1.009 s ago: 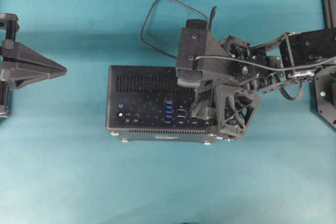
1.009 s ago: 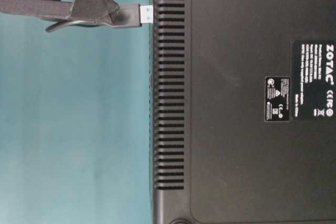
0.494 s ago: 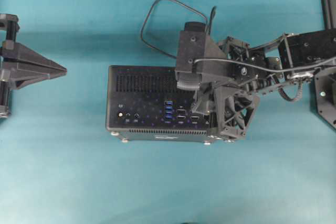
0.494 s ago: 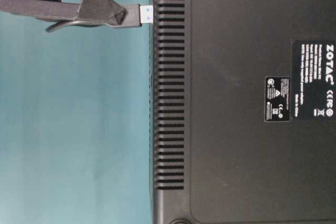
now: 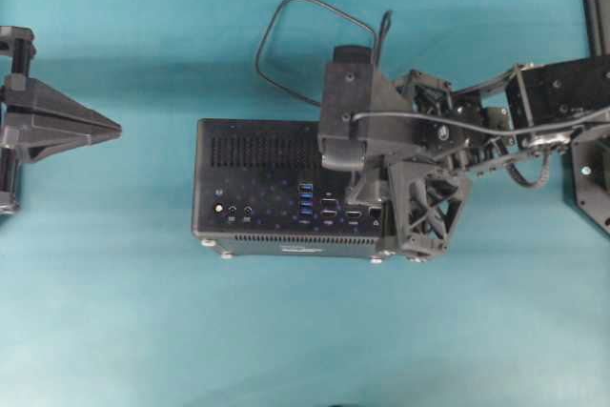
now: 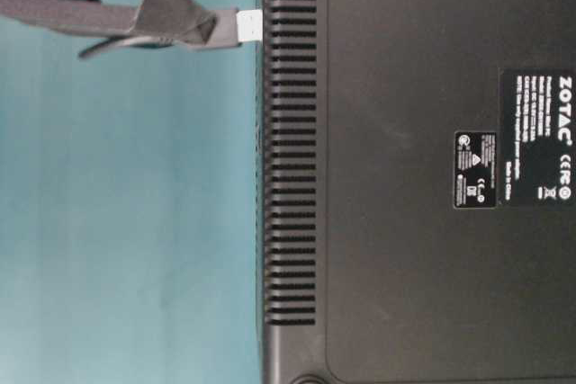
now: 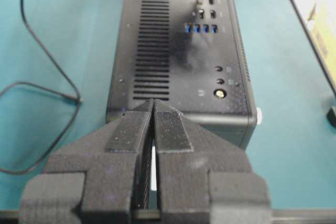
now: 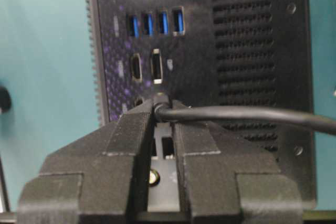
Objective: Insert the USB into the PC box with both arms.
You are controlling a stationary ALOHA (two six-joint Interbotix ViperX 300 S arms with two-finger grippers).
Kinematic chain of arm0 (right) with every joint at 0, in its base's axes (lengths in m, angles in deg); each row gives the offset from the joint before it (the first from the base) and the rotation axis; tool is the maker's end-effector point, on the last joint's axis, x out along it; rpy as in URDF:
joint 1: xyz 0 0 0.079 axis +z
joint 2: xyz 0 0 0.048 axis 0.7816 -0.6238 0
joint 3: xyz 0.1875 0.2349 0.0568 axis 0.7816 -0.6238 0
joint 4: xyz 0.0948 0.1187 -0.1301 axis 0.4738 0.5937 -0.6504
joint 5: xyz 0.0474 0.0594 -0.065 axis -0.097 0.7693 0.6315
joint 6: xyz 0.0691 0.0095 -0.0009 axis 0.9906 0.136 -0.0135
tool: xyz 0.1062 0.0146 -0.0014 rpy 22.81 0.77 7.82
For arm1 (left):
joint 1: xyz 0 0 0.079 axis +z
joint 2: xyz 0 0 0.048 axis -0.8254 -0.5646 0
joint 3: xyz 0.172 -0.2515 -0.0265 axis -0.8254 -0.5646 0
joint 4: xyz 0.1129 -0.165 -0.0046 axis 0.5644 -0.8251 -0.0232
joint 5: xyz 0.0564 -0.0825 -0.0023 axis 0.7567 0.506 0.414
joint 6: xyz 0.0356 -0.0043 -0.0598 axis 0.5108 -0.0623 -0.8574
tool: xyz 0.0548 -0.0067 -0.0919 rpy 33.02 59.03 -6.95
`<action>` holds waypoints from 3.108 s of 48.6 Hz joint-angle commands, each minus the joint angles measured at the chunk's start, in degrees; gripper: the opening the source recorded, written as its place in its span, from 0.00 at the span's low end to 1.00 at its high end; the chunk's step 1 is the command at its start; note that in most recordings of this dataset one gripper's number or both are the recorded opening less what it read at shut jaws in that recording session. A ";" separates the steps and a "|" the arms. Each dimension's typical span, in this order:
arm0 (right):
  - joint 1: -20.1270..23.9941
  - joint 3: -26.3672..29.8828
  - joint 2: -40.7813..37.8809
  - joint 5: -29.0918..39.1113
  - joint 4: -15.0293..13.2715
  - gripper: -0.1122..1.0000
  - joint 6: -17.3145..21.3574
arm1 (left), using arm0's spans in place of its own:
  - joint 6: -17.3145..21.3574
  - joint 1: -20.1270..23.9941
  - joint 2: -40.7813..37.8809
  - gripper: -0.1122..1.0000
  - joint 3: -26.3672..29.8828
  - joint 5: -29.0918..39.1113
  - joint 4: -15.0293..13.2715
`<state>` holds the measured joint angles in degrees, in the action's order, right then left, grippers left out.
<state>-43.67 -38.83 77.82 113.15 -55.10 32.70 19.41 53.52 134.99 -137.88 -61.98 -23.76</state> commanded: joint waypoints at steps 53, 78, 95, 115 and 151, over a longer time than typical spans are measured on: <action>2.46 7.21 -5.63 -2.11 -12.74 0.20 -0.26 | -0.26 -0.09 -0.18 0.10 0.62 -0.70 0.18; 3.16 8.79 -7.03 1.93 -12.74 0.20 -0.26 | -0.26 -0.09 0.00 0.10 0.53 -0.70 0.18; 3.52 8.61 -7.38 1.49 -12.74 0.20 -0.26 | -1.32 -0.09 0.53 0.10 0.44 -1.05 0.18; 4.39 7.03 -7.73 0.88 -12.57 0.20 -0.09 | -3.16 -0.09 1.49 0.10 0.09 -1.58 0.18; 4.22 7.91 -8.26 1.41 -13.36 0.20 -0.35 | -3.08 -0.18 1.49 0.10 0.35 -1.67 0.18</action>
<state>-39.63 -31.80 69.12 114.38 -67.76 32.70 16.33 53.43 136.66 -138.41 -63.04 -23.76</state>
